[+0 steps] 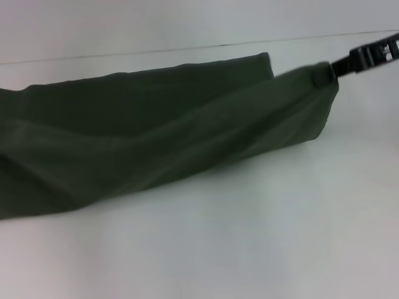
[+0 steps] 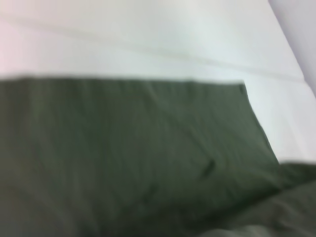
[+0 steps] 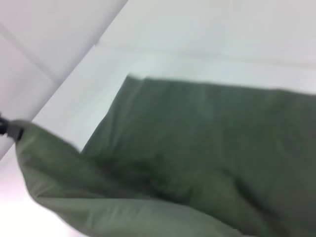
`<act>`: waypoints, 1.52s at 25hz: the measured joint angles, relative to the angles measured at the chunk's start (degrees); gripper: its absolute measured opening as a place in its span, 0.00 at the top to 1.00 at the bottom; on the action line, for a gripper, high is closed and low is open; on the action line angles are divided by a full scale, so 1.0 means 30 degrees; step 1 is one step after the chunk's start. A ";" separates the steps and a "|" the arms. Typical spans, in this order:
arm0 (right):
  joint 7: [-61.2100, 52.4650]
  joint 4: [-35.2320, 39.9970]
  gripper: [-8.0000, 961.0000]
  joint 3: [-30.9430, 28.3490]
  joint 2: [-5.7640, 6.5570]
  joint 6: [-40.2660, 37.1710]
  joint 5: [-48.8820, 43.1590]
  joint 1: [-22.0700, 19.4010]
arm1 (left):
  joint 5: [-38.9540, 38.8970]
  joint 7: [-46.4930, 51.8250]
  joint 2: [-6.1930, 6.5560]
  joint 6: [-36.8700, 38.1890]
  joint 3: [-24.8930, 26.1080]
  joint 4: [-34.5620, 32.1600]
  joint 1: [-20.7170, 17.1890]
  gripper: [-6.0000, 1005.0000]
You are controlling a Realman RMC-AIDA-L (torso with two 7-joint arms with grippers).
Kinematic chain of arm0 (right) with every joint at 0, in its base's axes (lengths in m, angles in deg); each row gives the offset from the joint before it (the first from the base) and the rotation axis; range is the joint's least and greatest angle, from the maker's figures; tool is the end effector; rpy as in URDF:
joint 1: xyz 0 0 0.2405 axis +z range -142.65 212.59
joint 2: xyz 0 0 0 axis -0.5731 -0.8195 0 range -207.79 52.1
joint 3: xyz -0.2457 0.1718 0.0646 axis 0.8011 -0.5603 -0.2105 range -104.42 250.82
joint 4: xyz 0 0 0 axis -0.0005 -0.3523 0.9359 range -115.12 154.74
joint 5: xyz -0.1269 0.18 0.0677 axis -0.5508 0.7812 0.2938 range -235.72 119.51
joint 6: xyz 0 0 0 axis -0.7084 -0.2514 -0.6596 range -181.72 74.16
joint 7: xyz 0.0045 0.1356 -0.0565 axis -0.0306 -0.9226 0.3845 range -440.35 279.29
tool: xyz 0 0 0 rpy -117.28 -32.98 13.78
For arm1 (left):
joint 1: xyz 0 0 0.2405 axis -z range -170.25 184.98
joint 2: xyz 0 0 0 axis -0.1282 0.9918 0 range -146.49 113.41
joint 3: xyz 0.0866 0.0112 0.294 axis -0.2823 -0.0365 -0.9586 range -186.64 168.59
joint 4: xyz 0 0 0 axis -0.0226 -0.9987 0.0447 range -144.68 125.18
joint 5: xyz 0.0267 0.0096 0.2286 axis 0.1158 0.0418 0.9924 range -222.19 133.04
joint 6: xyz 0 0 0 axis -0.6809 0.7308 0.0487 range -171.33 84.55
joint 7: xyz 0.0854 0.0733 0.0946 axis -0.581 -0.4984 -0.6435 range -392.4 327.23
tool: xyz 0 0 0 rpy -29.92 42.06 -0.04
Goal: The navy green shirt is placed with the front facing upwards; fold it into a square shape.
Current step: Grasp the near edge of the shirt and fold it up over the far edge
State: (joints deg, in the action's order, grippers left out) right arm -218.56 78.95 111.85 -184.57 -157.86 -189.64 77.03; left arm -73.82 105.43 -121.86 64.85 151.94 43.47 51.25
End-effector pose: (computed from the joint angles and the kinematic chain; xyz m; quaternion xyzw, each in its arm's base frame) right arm 0.2468 0.4347 0.1250 -0.8741 0.4648 0.0823 0.1145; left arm -0.3054 0.4170 0.1511 -0.7967 -0.5845 -0.0771 0.1330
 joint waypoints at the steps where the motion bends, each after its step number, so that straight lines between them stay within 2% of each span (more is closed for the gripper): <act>1: -0.0050 -0.0051 0.90 -0.0056 -0.0064 0.0487 0.0009 -0.0011 | -0.0201 0.0081 -0.0100 -0.0631 -0.0057 -0.0025 0.0087 0.92; 7: -0.0073 -0.0101 0.90 0.0136 -0.0651 0.3118 -0.0012 -0.0026 | -0.1358 0.0235 -0.0730 -0.5193 -0.1096 -0.0863 0.0843 0.91; 13: -0.0057 -0.0482 0.90 0.0188 -0.1111 0.5824 -0.0137 -0.0298 | -0.1589 0.0552 -0.1874 -1.0369 -0.3141 -0.1008 0.1182 0.91; 16: 0.0078 -0.1204 0.89 0.0284 -0.1230 0.7343 -0.0446 -0.0351 | -0.1501 0.1156 -0.2144 -1.2638 -0.4843 -0.1341 0.1187 0.91; 18: 0.0169 -0.1670 0.89 0.0477 -0.1376 0.8454 -0.0576 -0.0369 | -0.1478 0.1494 -0.2145 -1.3648 -0.5768 -0.1743 0.1191 0.91; 23: 0.0499 -0.2841 0.89 0.1534 -0.1884 1.1653 -0.0983 -0.0263 | -0.1150 0.1983 -0.2329 -1.5565 -0.7025 -0.2465 0.1192 0.90; 30: 0.0666 -0.4584 0.88 0.3209 -0.2333 1.6009 -0.1639 0.0652 | 0.0121 0.3332 -0.2776 -1.7468 -0.8634 -0.2573 0.1211 0.90; 38: 0.0686 -0.5192 0.88 0.5313 -0.3226 1.9809 -0.2711 0.1167 | 0.1186 0.3509 -0.3220 -1.8058 -0.8928 -0.2677 0.1546 0.90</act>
State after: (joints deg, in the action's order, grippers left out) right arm -216.50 63.38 127.79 -194.25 -98.43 -197.78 80.53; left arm -70.26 115.96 -131.52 10.67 125.16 35.44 55.89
